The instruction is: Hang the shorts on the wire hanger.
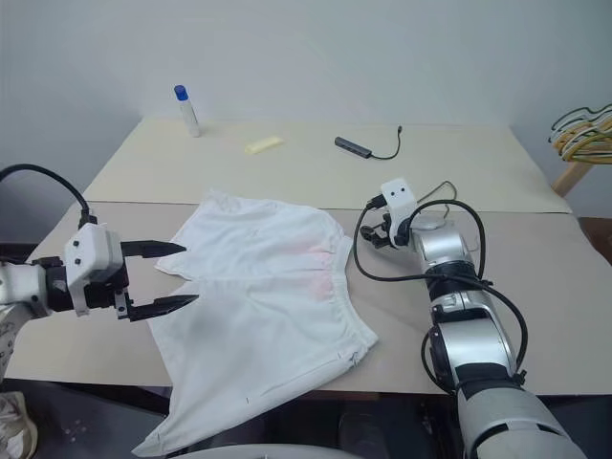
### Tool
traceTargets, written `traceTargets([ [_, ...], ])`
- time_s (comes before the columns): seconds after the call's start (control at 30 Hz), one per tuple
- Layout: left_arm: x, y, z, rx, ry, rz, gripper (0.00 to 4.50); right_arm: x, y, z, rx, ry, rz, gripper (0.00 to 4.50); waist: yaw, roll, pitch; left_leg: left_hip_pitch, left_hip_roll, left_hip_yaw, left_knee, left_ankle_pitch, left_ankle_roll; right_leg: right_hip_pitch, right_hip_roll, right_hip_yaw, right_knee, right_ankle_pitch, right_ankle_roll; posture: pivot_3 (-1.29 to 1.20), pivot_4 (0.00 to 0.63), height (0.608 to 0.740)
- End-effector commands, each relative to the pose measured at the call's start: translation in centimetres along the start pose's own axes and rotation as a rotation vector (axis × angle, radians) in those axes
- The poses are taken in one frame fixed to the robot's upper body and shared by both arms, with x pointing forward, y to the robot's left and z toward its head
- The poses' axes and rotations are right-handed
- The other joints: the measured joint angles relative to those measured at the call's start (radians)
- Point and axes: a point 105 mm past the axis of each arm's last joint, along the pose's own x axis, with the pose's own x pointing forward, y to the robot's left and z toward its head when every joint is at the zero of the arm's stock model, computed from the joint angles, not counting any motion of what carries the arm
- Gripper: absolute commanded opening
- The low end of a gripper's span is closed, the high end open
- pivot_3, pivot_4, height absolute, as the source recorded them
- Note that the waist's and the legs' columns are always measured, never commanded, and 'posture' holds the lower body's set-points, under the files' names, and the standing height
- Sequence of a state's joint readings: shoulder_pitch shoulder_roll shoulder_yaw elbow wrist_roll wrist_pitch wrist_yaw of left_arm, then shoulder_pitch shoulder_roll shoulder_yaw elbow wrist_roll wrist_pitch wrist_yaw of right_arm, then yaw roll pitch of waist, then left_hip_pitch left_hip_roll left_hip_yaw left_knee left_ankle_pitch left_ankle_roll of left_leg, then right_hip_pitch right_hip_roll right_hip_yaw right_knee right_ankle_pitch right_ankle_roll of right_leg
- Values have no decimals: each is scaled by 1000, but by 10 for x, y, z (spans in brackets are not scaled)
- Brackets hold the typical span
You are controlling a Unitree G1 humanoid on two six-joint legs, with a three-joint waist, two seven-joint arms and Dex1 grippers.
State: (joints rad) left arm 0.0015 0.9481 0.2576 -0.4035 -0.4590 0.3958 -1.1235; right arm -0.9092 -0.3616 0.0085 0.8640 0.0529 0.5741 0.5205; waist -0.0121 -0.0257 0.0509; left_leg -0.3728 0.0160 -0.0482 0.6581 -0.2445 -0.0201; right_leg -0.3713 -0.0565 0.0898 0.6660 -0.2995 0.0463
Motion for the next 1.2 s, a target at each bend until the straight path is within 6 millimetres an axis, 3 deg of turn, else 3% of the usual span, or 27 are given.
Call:
traceTargets([
  [0.03, 2, -1, 4, 44, 6, -3, 4458, -2, -1, 13, 76, -6, 45, 4493, -3, 0, 0, 0, 0, 0, 0, 0, 0, 0, 0, 0, 0, 0, 0, 108, 0, 740],
  [0.23, 3, -2, -2, 64, 45, -8, 4458, -5, -6, -2, 40, 126, 67, 4493, -5, 1, 0, 0, 0, 0, 0, 0, 0, 0, 0, 0, 0, 0, 0, 112, 0, 740],
  [0.43, 5, -3, -7, 68, 53, -8, 4458, -17, -24, -25, -38, 237, 23, 4493, 2, 1, 0, 0, 0, -1, 0, 0, 0, 0, 0, 0, 0, 0, 0, 109, 0, 740],
  [0.77, 4, -3, -12, 81, 79, 3, 4458, -86, -52, -46, -17, 276, 47, 4493, 24, 2, 1, -2, -1, 0, 0, 0, 0, 0, -1, 0, -1, -1, 1, 108, 0, 740],
  [0.87, 5, -3, -14, 83, 82, 2, 4458, -100, -58, -39, -11, 237, 8, 4493, 21, 3, 1, -1, -1, 0, 0, 0, 0, 0, 0, 0, -1, 0, 1, 100, 0, 740],
  [1.03, 10, 0, -9, 91, 63, -3, 4458, -90, -67, -4, 78, 33, -130, 4493, 0, 4, 1, 2, 0, 1, 0, 0, 0, 1, 2, 2, -1, -1, 1, 91, 0, 740],
  [1.2, 10, 1, -8, 93, 59, 1, 4458, -65, -65, -6, 131, -7, -248, 4493, -3, 4, 1, 1, 0, 0, 0, 0, 0, 0, 3, 3, -1, 0, 1, 93, 0, 740],
])
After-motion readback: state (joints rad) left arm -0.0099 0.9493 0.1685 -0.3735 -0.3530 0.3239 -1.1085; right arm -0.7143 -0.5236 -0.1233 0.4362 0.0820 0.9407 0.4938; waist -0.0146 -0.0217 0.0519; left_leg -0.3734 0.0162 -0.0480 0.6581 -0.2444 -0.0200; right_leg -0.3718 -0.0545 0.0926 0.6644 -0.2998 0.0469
